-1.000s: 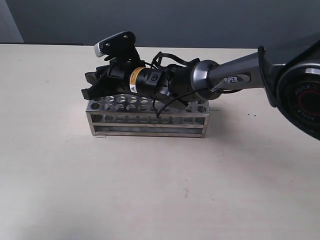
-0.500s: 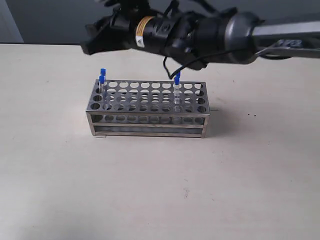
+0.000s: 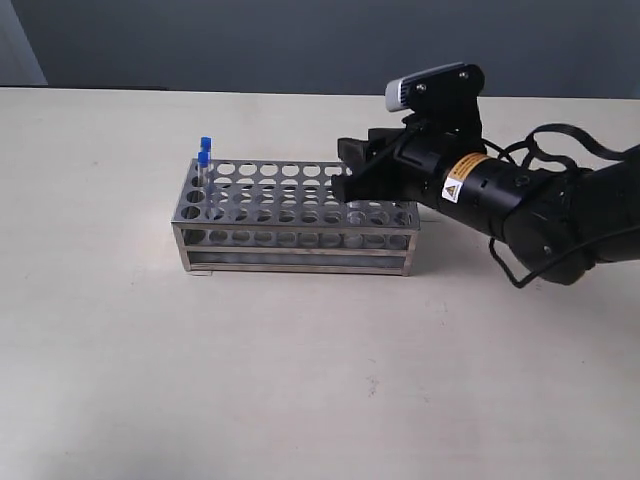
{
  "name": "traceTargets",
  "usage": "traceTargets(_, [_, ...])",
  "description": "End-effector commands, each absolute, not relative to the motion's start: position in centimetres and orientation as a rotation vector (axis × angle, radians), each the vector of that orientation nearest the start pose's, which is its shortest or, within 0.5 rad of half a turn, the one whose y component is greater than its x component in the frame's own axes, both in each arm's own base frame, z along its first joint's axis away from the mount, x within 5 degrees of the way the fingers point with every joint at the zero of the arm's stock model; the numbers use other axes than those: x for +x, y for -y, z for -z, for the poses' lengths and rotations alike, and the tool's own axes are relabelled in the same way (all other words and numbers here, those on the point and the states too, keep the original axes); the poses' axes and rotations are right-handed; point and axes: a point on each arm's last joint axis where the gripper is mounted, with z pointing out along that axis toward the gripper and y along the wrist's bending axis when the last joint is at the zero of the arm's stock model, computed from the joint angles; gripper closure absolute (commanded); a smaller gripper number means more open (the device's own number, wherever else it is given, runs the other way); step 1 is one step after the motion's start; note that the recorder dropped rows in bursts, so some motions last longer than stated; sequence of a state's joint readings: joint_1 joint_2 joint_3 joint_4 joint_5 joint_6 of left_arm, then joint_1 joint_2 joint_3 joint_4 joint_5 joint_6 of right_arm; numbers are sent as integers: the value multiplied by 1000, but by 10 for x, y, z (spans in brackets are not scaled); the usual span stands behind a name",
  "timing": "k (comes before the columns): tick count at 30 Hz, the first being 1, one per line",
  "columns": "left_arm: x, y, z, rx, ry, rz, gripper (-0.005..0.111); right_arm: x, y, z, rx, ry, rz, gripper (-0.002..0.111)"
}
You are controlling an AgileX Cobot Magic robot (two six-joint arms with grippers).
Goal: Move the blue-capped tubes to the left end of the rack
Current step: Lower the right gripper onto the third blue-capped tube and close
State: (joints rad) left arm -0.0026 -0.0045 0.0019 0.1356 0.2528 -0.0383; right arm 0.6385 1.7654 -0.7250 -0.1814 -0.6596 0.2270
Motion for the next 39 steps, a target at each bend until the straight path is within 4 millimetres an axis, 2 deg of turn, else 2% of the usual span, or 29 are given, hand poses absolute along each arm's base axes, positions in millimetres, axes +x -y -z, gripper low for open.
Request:
traceTargets(1, [55, -2, -192, 62, -1720, -87, 106, 270, -209, -165, -619, -1807, -563, 66])
traceTargets(5, [55, -2, -192, 62, -1720, -87, 106, 272, -211, -151, -621, -1815, -571, 66])
traceTargets(14, [55, -2, -192, 62, -1720, -87, 106, 280, -210, -133, -513, -1822, -561, 66])
traceTargets(27, [55, -2, -192, 62, -1720, -87, 106, 295, -221, -132, -521, -1789, -570, 66])
traceTargets(39, [55, -2, -192, 62, -1720, -87, 106, 294, -221, -126, -521, -1844, -568, 68])
